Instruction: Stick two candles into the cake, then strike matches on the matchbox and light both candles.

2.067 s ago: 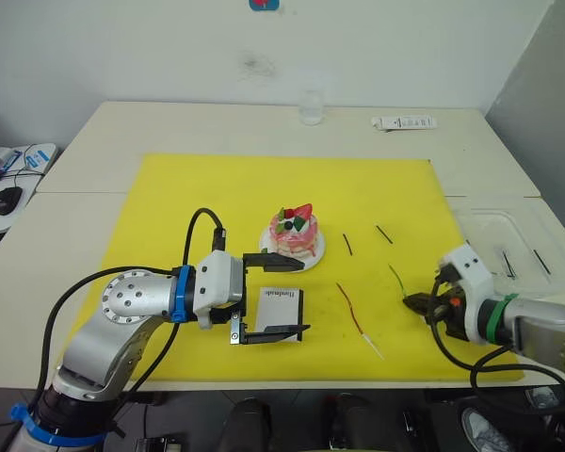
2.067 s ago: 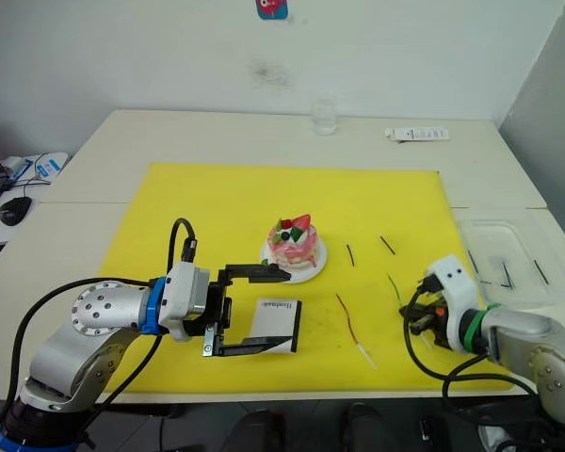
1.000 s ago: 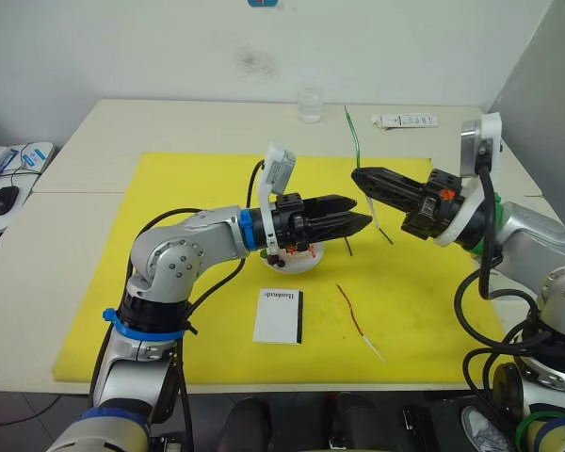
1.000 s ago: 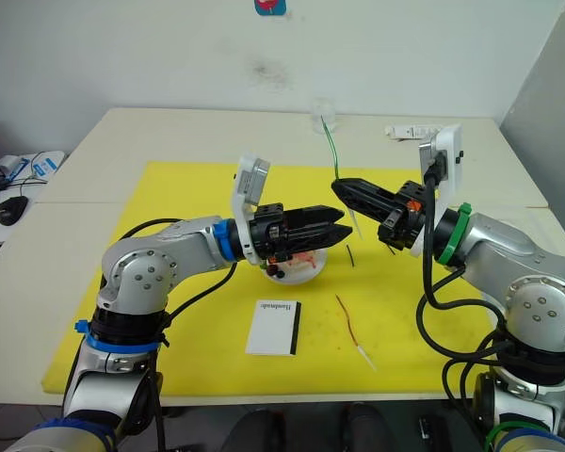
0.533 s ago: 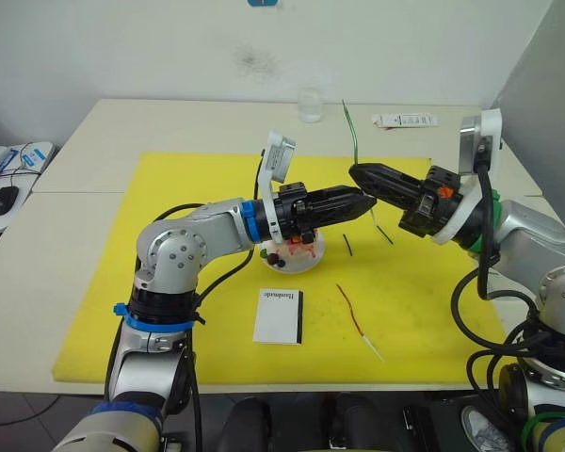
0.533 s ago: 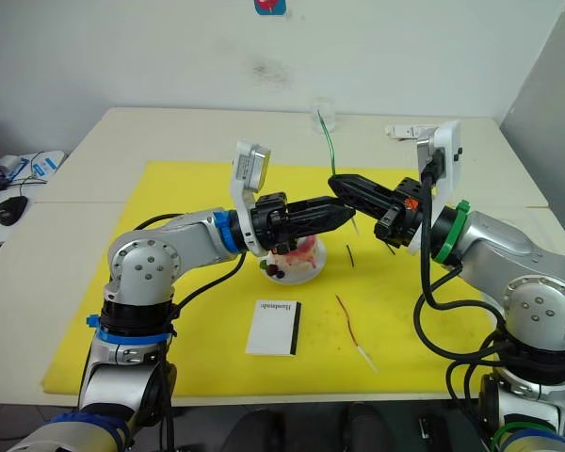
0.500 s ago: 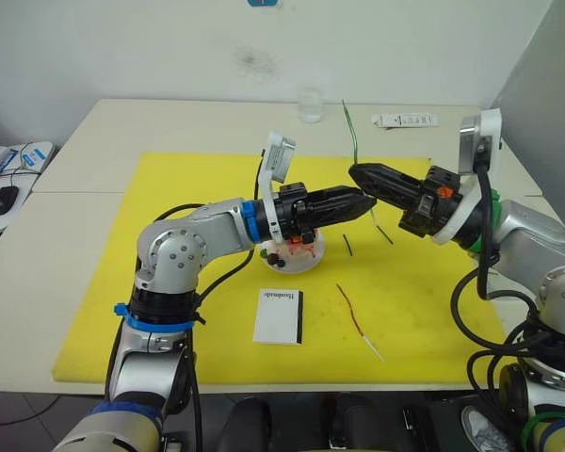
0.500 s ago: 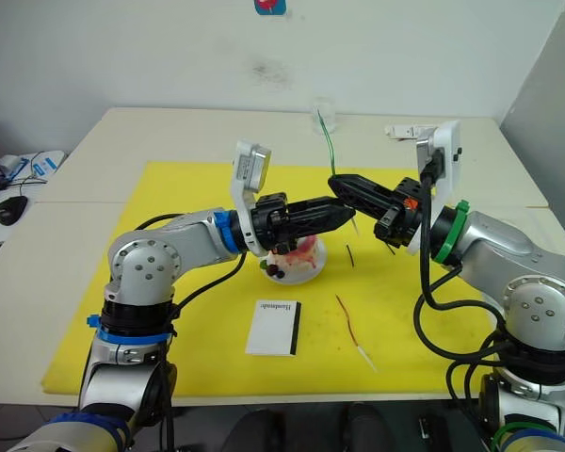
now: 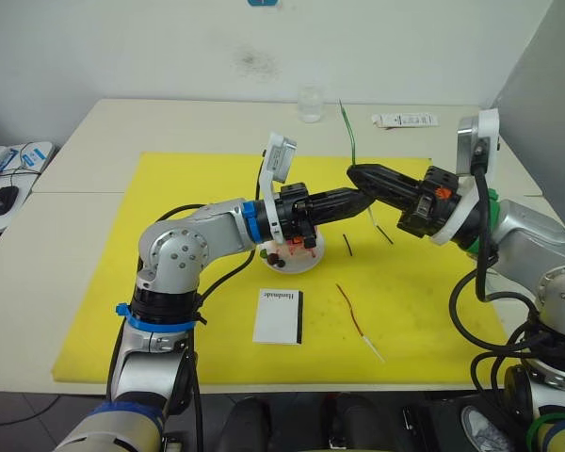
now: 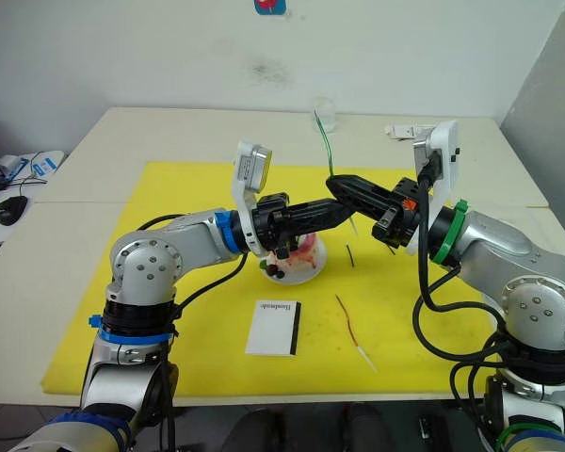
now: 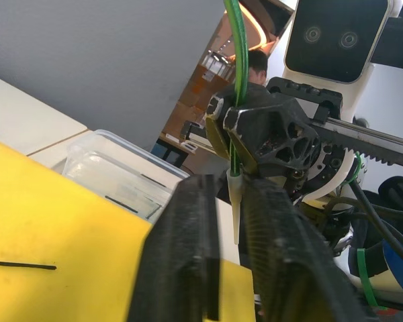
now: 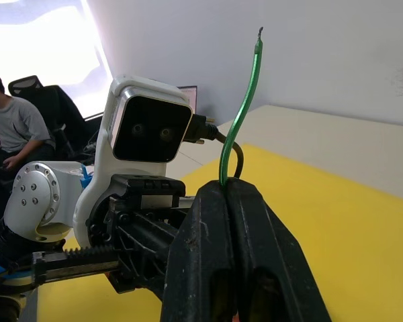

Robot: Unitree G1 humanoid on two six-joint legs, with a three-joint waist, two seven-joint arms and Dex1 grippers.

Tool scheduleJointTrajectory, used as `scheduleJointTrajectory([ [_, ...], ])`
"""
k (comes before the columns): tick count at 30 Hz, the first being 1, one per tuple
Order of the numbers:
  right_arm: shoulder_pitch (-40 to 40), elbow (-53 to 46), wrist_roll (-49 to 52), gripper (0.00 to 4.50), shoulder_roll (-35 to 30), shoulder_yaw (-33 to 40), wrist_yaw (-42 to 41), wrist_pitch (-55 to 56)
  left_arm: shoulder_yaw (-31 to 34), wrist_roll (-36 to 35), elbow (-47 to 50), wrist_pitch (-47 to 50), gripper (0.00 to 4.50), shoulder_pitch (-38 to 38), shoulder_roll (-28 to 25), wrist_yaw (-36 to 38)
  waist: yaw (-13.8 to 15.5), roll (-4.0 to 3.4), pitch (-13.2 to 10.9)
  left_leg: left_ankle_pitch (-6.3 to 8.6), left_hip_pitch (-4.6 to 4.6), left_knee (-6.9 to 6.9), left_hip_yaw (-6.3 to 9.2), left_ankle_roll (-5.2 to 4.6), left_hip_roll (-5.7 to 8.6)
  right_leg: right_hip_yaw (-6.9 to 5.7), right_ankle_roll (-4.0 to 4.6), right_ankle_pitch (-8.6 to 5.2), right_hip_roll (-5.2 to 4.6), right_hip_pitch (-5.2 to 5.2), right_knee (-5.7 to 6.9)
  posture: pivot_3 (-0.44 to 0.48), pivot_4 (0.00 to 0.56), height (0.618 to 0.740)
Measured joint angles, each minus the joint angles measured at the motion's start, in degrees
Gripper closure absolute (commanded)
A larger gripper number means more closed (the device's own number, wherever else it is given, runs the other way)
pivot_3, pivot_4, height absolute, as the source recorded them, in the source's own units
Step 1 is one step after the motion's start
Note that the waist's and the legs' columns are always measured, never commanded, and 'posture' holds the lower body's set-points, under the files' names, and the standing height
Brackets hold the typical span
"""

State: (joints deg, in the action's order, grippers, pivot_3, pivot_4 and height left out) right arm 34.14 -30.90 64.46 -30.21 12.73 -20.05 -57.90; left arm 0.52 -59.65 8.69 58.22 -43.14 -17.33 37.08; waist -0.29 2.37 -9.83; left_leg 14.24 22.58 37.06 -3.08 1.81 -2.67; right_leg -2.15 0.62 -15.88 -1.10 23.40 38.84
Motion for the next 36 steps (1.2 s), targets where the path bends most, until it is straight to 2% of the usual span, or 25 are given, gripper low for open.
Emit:
scheduleJointTrajectory([
  [6,-0.2,0.0,0.2,4.50,-0.4,-0.3,0.0,0.5,0.0,0.0,0.0,0.1,4.47,0.0,0.1,-0.2,0.0,0.00,0.0,0.00,0.00,0.00,0.00,0.00,0.00,0.00,0.00,0.00,0.00,0.00,0.00,0.000,0.150,0.740],
  [9,-0.4,0.0,0.4,3.85,-0.6,-0.5,-0.3,0.9,0.1,-0.2,0.0,0.3,4.50,0.0,0.1,-0.7,0.0,0.00,0.0,0.00,0.00,0.00,0.00,0.00,0.00,0.00,0.00,0.00,0.00,0.00,0.00,0.000,0.150,0.740],
  [20,-1.9,0.8,1.5,0.01,-4.0,-0.3,-1.7,1.5,1.6,-1.0,0.0,1.2,4.50,0.0,-0.2,-1.6,0.0,0.00,0.0,0.00,0.01,0.00,-0.01,0.00,0.01,0.00,0.00,0.00,-0.01,0.00,-0.02,0.000,0.150,0.740],
  [28,-2.0,2.7,1.9,0.01,-7.3,0.9,-3.4,2.3,2.1,-0.9,0.2,1.8,4.50,0.0,-2.8,-1.7,0.0,0.00,0.0,0.00,0.00,-0.01,-0.01,0.00,-0.01,0.00,0.00,0.00,0.00,0.02,-0.02,0.000,0.150,0.740],
  [32,-2.1,2.4,1.1,0.01,-7.7,0.6,-4.2,3.2,4.5,-1.5,2.3,3.8,4.50,0.4,-6.6,-3.0,0.0,-0.01,0.0,0.00,0.03,-0.02,-0.01,0.00,-0.03,0.00,-0.01,-0.01,0.00,0.06,-0.02,0.000,0.150,0.740],
  [36,-4.3,1.1,-3.9,0.01,-8.9,-1.7,-7.3,6.4,6.7,-1.7,5.4,4.1,4.50,2.7,-10.8,-3.9,0.0,-0.01,0.0,0.00,0.05,-0.03,-0.02,0.01,-0.01,0.00,-0.04,-0.03,-0.02,0.06,-0.07,0.000,0.150,0.740],
])
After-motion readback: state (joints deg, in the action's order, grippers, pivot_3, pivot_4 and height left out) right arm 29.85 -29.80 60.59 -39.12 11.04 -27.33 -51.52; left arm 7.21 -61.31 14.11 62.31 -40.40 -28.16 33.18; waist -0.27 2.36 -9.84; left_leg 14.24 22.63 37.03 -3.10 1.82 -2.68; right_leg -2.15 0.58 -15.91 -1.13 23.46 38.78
